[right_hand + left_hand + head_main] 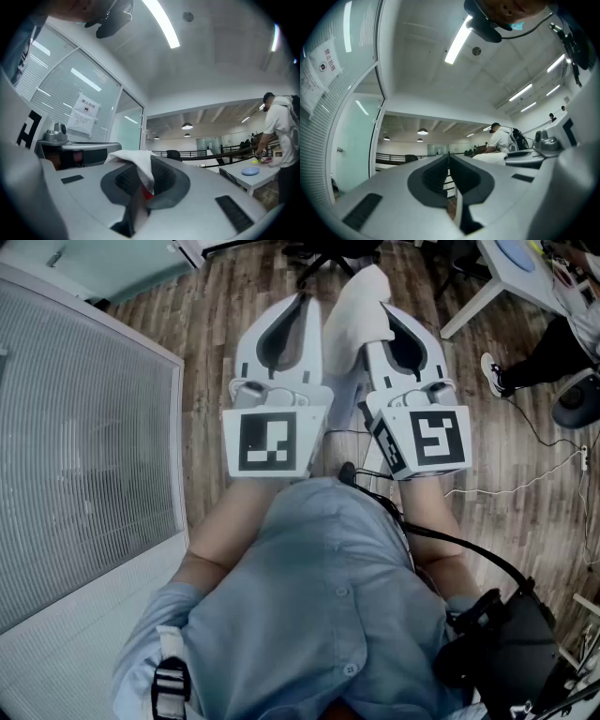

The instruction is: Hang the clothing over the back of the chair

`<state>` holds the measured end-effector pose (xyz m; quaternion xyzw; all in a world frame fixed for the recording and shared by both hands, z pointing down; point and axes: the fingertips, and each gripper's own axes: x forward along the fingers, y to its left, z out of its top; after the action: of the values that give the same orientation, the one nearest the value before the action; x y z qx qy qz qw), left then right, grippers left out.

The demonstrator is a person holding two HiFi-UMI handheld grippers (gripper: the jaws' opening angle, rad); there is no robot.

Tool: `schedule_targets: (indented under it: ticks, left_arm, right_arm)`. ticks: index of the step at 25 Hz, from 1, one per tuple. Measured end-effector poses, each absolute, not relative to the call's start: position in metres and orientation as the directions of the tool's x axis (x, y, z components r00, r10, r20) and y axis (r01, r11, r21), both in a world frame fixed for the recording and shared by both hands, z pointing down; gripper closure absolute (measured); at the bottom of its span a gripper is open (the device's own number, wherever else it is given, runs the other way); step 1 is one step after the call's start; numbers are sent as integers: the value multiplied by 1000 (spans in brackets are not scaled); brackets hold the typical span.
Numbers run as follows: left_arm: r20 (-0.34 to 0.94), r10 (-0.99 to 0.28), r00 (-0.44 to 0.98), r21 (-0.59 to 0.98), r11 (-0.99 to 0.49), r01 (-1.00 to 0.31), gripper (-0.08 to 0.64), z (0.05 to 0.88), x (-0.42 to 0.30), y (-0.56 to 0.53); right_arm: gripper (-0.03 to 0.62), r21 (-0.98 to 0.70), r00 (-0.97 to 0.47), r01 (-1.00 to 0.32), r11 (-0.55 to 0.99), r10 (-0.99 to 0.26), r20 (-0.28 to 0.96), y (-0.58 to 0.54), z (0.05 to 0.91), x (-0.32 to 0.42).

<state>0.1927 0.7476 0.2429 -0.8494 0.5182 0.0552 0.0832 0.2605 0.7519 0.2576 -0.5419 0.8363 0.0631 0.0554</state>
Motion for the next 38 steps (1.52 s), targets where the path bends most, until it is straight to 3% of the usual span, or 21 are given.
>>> schedule_targets:
  ticks: [8, 23, 38]
  left_arm:
    - [-182, -882, 435, -84, -427, -900, 541, 249, 214, 745]
    - [-143, -927, 346, -60, -340, -938, 541, 269, 218, 717]
    - [-139, -932, 335, -33, -333, -942, 541, 284, 104, 522]
  right_arm:
    - [557, 30, -388, -921, 387, -911, -139, 753, 263, 292]
    - [557, 0, -505, -860, 510, -852, -140, 719, 274, 302]
    - [557, 5, -499, -864, 503, -856, -136, 528, 283, 197]
